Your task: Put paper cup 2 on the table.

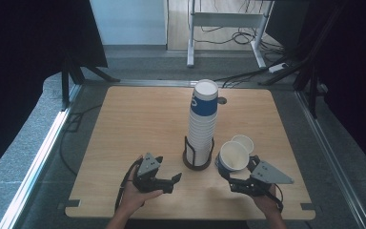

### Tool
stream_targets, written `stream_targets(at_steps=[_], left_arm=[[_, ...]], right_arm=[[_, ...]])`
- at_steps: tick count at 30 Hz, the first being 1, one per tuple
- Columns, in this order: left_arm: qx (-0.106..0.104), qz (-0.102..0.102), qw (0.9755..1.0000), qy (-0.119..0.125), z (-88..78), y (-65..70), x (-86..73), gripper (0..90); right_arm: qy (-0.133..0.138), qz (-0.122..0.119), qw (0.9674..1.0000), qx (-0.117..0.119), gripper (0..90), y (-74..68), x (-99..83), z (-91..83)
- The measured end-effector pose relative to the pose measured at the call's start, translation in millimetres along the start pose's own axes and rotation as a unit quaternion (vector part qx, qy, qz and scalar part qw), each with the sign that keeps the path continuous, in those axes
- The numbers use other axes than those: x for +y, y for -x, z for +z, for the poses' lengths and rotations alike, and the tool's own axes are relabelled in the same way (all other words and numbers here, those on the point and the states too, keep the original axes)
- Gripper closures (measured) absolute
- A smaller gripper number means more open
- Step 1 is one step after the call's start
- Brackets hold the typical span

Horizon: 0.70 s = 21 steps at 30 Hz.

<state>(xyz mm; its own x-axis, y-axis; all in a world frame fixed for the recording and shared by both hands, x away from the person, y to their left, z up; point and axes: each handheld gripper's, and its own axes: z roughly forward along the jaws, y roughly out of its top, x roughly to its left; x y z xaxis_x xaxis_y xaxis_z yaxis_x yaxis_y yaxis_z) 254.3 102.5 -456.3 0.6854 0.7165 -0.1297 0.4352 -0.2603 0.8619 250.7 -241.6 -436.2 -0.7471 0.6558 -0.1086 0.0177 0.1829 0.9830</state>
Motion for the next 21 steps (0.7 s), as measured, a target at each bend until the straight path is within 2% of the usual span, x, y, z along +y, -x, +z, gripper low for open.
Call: stream_targets(at_steps=[5, 12, 17, 21], left_arm=[[0.005, 0.008, 1.0, 0.002, -3.3, 2.0, 1.0, 10.2], [0.006, 0.007, 1.0, -0.001, -4.2, 0.7, -0.3, 10.3], [0.007, 0.007, 0.9999, -0.005, -2.4, -0.1, -1.1, 10.3], [0.009, 0.008, 0.9999, -0.009, -0.5, -0.8, -2.5, 10.3]], right_arm=[[0.004, 0.005, 0.9995, -0.031, 25.2, 13.5, 3.1, -14.5], [0.002, 0.013, 0.9973, -0.072, 25.2, 29.0, 3.1, -36.0], [-0.008, 0.034, 0.9937, -0.107, 25.3, 47.1, -6.5, -48.3], [-0.014, 0.057, 0.9904, -0.125, 25.3, 59.4, -16.9, -52.2]])
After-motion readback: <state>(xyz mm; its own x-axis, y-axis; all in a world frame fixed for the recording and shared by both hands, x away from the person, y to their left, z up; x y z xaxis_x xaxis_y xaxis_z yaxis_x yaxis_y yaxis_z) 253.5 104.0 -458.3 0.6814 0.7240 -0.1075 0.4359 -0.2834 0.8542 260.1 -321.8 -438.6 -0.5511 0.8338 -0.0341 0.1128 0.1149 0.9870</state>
